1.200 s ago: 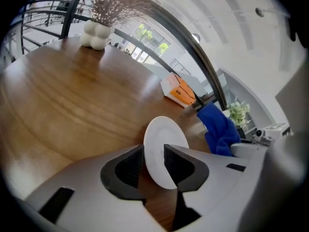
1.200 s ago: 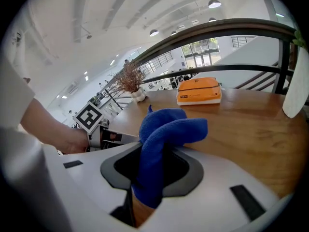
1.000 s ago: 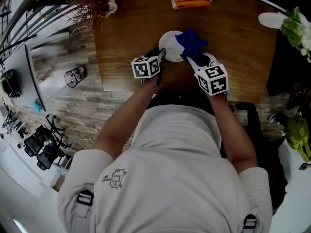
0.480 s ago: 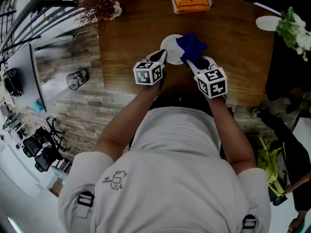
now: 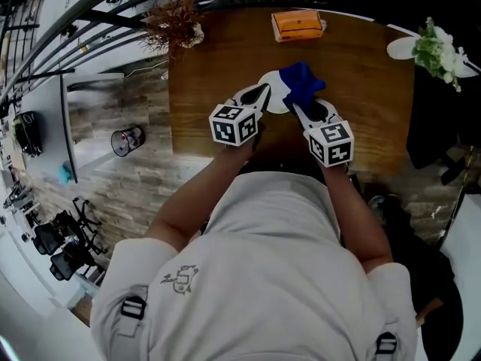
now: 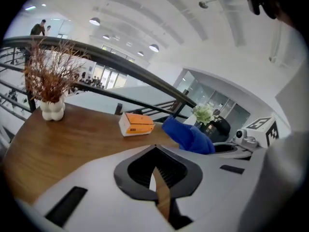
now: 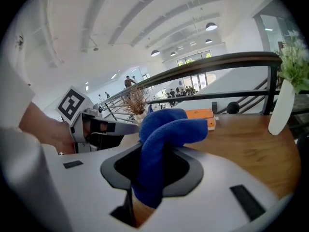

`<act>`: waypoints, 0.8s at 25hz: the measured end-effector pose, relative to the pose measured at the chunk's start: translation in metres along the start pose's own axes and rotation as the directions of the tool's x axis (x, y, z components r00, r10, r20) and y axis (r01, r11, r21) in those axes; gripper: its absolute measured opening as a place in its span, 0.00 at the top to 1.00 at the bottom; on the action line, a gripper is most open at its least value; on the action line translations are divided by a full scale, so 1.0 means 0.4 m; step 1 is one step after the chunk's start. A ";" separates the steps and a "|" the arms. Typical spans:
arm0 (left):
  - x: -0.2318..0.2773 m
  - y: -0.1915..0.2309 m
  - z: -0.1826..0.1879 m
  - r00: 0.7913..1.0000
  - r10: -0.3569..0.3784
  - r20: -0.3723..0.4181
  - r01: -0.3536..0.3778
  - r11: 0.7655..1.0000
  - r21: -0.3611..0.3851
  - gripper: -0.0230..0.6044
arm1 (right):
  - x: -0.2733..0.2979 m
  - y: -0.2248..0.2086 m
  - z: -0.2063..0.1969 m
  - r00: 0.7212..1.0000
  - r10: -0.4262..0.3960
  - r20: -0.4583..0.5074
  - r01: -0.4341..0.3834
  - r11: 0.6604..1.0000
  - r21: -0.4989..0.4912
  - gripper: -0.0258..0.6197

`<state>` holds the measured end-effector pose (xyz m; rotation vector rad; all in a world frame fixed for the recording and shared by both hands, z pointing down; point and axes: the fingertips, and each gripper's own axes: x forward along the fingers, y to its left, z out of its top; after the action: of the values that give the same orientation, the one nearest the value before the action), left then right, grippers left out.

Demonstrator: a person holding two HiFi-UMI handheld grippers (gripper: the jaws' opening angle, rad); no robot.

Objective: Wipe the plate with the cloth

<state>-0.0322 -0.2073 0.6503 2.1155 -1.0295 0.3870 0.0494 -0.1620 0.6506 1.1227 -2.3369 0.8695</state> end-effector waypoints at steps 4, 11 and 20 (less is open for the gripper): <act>-0.024 -0.043 0.084 0.998 -0.045 0.048 0.042 0.997 0.071 0.95 | -0.024 0.015 0.064 0.998 -0.020 0.057 0.021 1.000 -0.013 0.79; -0.113 -0.123 0.191 0.984 -0.126 0.128 0.109 0.984 0.138 0.95 | -0.093 0.069 0.175 0.983 -0.063 0.170 0.074 0.996 -0.054 0.79; -0.230 -0.216 0.281 0.931 -0.276 0.238 0.209 0.939 0.273 0.95 | -0.194 0.164 0.253 0.945 -0.095 0.312 0.136 0.984 -0.112 0.79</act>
<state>-0.0290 -0.2036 0.4814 2.5394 -0.8862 0.1009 0.0344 -0.1571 0.5080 1.4059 -2.4965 0.5194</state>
